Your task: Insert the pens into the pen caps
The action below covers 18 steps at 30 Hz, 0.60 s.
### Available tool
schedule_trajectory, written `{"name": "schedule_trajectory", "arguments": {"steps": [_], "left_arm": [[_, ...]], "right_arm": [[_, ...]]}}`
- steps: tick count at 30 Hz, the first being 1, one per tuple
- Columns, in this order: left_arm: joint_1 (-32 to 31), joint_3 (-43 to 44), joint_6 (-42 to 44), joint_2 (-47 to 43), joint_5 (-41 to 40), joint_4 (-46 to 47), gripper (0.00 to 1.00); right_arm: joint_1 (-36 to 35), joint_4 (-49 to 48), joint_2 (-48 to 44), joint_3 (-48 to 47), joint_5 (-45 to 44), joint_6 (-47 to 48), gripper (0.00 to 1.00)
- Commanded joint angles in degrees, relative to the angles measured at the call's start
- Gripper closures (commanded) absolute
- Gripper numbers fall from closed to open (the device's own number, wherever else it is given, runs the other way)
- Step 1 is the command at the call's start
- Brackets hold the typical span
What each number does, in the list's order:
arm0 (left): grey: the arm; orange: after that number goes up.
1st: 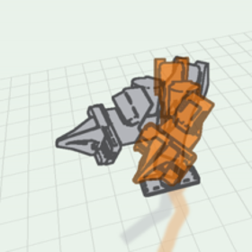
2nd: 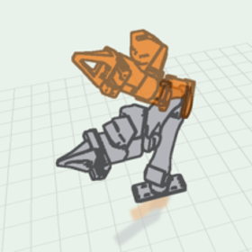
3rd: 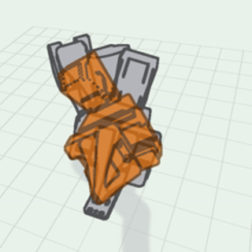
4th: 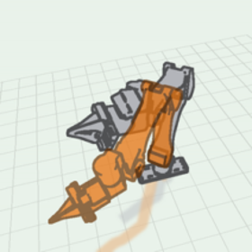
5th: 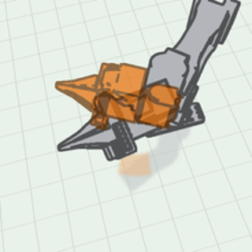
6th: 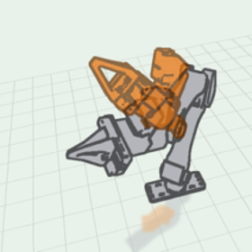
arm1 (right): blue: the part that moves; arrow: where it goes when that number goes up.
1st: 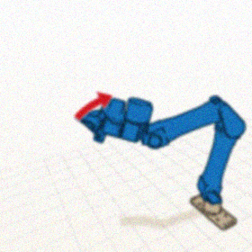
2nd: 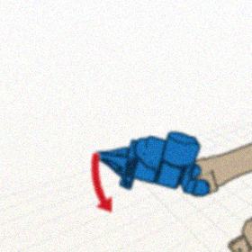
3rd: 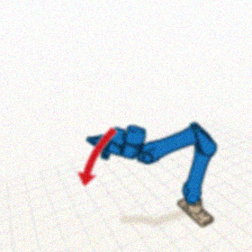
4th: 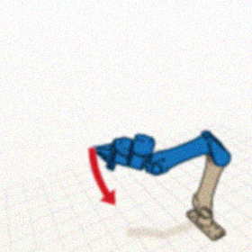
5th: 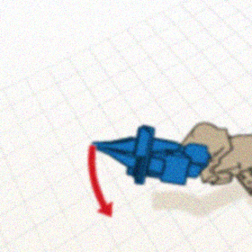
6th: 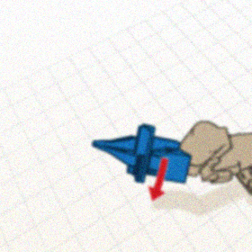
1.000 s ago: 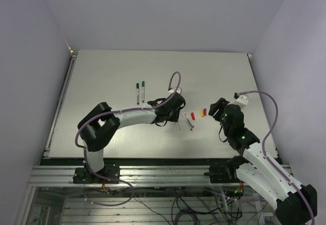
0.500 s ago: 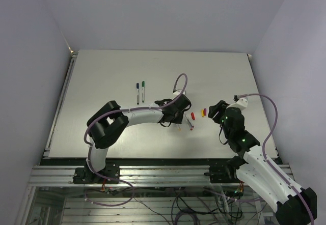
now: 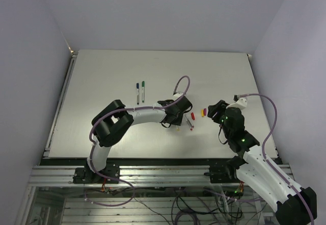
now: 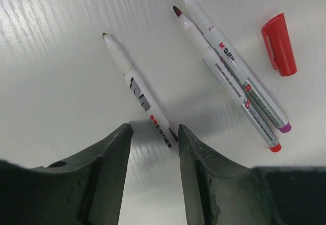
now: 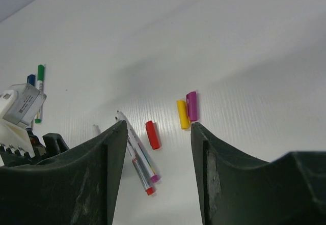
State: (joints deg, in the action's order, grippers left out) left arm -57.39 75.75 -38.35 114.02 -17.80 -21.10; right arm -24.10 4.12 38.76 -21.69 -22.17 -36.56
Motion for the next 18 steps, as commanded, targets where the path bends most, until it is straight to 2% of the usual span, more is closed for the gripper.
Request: {"name": "schedule_trajectory", "arguments": {"steps": [1, 4, 8, 18], "left_arm": [[-0.53, 2.23, 1.92, 0.90, -2.85, -4.69, 0.48], [-0.53, 3.05, 4.37, 1.18, -3.99, -7.89, 0.51], [-0.53, 3.97, 7.54, 1.39, -4.89, -11.99, 0.63], [-0.06, 1.09, 10.18, 1.46, -4.27, -14.59, 0.56]], "right_arm": [[0.28, -1.13, -0.51, 0.24, 0.33, -0.86, 0.48], [0.28, -1.37, -0.54, 0.17, 0.54, -1.22, 0.48], [0.21, -1.48, 0.19, -0.01, 0.85, -1.99, 0.49], [0.21, -1.39, 0.11, 0.08, 1.95, -2.99, 0.50]]}}
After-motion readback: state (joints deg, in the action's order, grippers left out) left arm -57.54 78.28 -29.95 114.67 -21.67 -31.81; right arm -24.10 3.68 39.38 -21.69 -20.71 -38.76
